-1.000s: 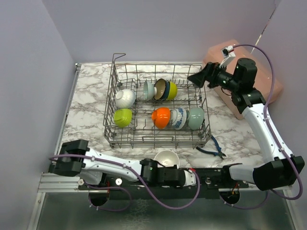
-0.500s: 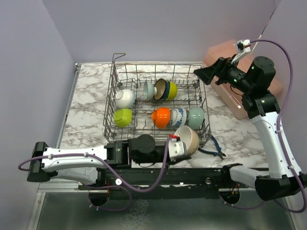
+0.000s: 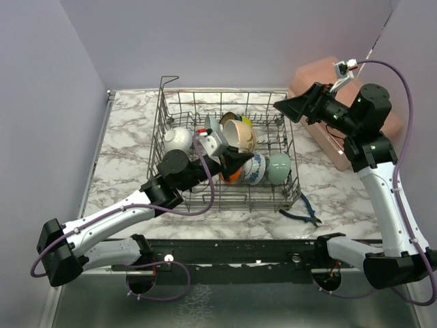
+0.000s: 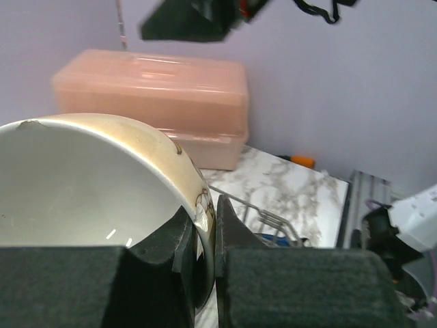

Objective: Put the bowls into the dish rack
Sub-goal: Place the bowl in the dish rack.

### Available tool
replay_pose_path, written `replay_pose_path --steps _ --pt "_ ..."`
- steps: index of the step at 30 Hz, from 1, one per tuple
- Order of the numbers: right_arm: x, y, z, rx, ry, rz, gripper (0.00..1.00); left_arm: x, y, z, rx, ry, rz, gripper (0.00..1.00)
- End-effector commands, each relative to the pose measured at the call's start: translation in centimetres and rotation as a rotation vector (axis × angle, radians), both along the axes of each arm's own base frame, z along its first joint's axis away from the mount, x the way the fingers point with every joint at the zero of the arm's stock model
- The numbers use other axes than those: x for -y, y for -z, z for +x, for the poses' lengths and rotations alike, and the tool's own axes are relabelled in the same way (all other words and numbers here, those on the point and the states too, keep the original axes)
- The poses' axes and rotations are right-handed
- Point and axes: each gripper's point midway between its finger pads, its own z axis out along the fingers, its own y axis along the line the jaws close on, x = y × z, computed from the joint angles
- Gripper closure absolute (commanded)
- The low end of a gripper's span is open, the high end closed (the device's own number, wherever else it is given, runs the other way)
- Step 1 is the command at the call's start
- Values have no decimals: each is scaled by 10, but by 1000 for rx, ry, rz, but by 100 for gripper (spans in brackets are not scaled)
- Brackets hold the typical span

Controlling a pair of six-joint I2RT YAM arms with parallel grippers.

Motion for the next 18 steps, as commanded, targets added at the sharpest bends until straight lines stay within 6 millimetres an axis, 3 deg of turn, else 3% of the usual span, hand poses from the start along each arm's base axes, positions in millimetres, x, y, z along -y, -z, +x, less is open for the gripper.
replay_pose_path --steps 1,9,18 --pt "-16 19 1 -138 -104 90 0 -19 -34 20 79 22 -131 100" --pt "-42 41 7 -249 -205 116 0 -44 -26 54 90 18 -96 100" --pt "-98 78 11 -395 -285 22 0 -38 14 73 98 23 108 100"
